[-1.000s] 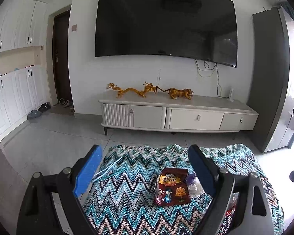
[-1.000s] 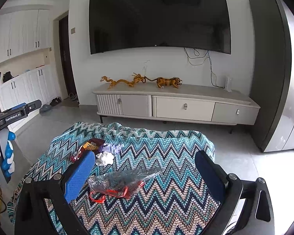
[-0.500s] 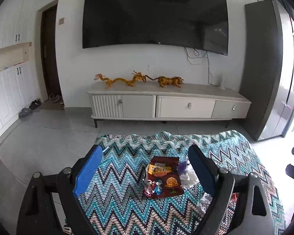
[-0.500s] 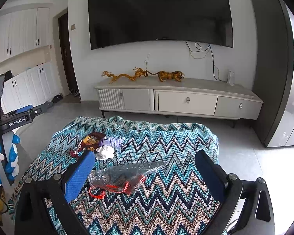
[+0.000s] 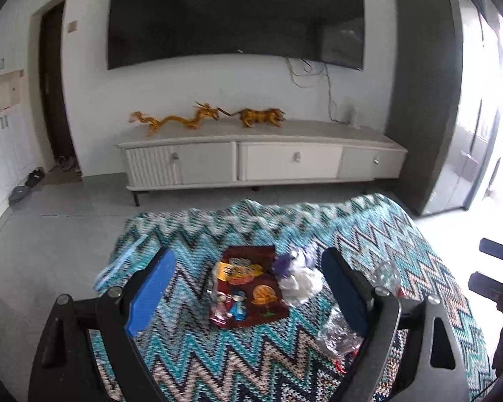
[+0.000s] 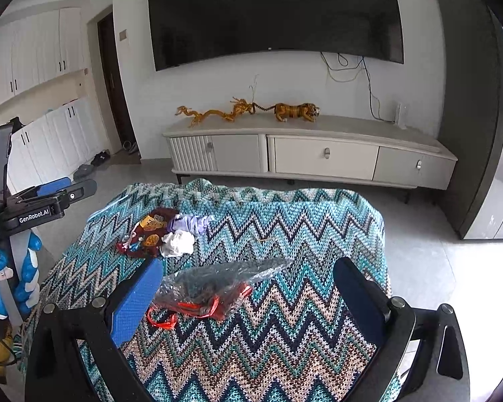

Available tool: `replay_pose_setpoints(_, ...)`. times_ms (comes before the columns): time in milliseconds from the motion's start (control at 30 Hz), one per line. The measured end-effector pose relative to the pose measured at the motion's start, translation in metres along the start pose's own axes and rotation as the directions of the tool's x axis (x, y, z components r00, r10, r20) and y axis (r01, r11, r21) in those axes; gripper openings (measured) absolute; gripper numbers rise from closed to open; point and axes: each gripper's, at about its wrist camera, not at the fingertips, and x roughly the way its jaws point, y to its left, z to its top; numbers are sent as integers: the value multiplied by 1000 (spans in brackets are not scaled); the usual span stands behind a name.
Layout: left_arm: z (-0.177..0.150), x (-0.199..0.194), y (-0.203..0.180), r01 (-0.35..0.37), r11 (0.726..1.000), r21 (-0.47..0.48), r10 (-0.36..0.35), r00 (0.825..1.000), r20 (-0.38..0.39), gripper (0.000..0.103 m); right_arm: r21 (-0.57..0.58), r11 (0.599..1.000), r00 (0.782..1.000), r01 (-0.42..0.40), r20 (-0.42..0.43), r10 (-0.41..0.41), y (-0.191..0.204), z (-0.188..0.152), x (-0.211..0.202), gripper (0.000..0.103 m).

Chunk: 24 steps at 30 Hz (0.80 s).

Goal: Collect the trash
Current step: 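Move both tools back over the blanket toward the remaining trash, then grasp the white tissue with left tool while right tool grasps clear red-tied bag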

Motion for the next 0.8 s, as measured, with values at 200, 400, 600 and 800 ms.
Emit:
replay_pose_setpoints(200,-12,32,-20,123,991,61,-116,988,-98,78,8,1000,998,-22,-56,22,-3,-10,17,89)
replay_pose_setpoints(400,-23,59,-36,176,981,85,-160,973,-169,74,9,999,994,-31,-102,32,-5,-21,31,85)
replay_pose_setpoints(600,-28,85,-47,217,972,85,-194,955,-223,68,17,999,990,-48,-134,50,-7,-28,41,81)
replay_pose_setpoints(800,-30,107,-49,221,973,72,-195,946,-257,65,32,998,984,-63,-167,67,-10,-35,52,76)
